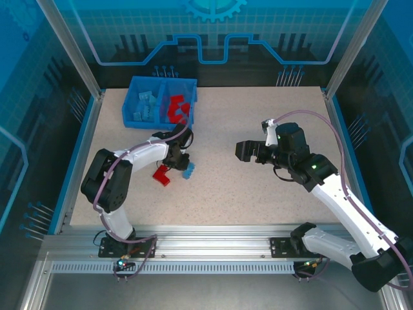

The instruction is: Sort the legos into containers by color

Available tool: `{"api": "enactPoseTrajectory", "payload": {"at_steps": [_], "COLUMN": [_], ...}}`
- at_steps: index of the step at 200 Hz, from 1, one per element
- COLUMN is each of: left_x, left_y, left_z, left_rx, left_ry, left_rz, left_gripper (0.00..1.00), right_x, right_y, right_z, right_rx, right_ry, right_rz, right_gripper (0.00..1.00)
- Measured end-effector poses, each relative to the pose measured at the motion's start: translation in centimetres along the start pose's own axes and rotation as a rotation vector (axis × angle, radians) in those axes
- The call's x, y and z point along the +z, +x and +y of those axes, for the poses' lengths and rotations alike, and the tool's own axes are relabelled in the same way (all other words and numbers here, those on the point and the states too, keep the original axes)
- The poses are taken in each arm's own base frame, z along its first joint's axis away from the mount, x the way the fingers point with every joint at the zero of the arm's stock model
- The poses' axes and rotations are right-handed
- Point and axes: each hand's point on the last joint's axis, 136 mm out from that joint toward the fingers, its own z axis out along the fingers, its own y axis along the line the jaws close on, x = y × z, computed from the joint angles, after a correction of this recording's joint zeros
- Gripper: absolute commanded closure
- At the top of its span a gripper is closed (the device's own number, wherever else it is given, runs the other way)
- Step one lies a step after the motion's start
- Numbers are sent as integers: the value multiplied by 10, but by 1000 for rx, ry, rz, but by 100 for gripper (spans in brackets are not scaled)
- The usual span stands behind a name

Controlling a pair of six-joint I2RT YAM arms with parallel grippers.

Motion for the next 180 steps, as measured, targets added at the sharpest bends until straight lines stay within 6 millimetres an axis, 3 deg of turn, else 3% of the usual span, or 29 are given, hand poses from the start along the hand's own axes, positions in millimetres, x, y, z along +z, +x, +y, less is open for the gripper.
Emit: {"api": "enactPoseTrajectory", "payload": {"at_steps": [41, 72, 94, 154, 180], "left_x": [-23, -62, -77, -81, -101], "left_y": [-6, -30, -43, -53, -78], "left_z": [-2, -3, 2, 41, 67], "left_rx": [-21, -43, -74, -218, -295], "left_ry": [23, 55, 80, 73, 71], "left_rz": [-45, -156, -202, -219, -290], "left_gripper": [77, 77, 77, 77, 76], "right_x": [1, 1, 1, 1, 1], "right_y": [0, 0, 0, 0, 0], "right_z": [0, 0, 0, 0, 0], "right_rx": [0, 4, 7, 7, 7], "right_ry": [1, 1, 1, 1, 1], "right_rz": [2, 2, 2, 2, 2], "right_gripper": [0, 0, 0, 0, 0]}}
